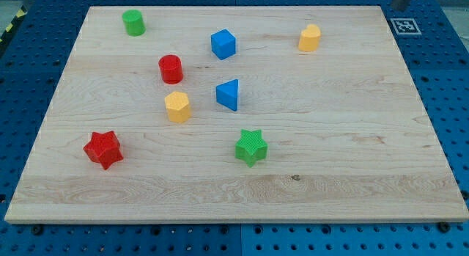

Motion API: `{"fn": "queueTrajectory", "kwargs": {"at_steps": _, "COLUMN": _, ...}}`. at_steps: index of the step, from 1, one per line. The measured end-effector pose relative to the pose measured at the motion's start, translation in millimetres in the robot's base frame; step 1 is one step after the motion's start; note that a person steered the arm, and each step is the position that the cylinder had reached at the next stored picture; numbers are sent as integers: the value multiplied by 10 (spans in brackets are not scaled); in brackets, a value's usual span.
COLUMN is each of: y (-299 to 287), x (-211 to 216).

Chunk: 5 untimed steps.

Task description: Move your arm towards the red circle

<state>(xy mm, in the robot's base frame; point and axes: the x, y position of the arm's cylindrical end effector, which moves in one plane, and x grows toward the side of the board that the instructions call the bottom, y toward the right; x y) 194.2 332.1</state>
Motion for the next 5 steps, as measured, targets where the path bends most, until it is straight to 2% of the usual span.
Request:
{"fn": "queueTrajectory", "kwargs": {"at_steps": 2, "y": 1, "x": 141}}
{"fn": "queueTrajectory", "kwargs": {"at_steps": 3, "y": -249, "x": 813}}
{"fn": "queueTrajectory", "kwargs": {"at_steps": 4, "y": -755, "x": 1419}}
{"fn": "queueTrajectory", "kwargs": {"at_steps": 5, "y": -1644, "x": 1702}}
